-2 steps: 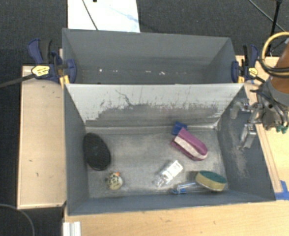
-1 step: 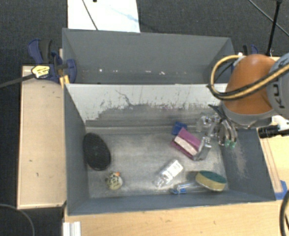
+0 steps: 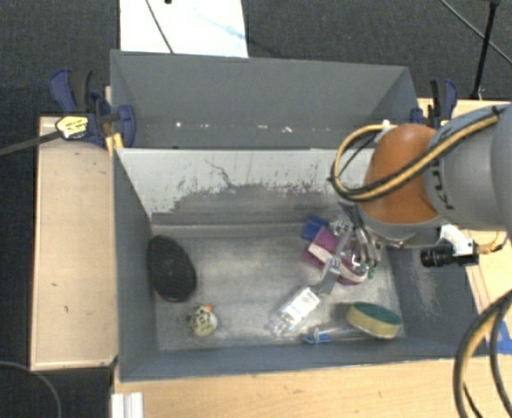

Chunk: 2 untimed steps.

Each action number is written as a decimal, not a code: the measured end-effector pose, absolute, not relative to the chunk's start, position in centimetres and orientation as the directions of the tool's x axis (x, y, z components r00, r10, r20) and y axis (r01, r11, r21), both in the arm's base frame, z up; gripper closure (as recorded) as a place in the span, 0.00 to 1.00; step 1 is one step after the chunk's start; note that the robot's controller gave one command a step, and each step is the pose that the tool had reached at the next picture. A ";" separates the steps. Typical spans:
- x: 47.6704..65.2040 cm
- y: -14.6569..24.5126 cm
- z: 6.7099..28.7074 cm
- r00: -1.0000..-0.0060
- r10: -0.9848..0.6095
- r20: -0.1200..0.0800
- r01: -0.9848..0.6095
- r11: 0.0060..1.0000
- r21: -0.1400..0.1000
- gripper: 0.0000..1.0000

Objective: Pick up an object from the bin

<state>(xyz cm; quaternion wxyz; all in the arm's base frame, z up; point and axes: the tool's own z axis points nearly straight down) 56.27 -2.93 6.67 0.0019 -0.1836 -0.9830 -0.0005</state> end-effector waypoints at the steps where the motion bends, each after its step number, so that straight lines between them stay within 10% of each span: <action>1: 56.4 -3.1 7.0 -0.933 0.359 -0.001 0.359 0.933 0.000 1.00; 2: 56.0 -4.5 28.6 -0.926 0.377 -0.009 0.377 0.926 0.003 1.00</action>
Offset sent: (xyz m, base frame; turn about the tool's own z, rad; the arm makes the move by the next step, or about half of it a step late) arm 0.0000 0.0000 0.0000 0.0000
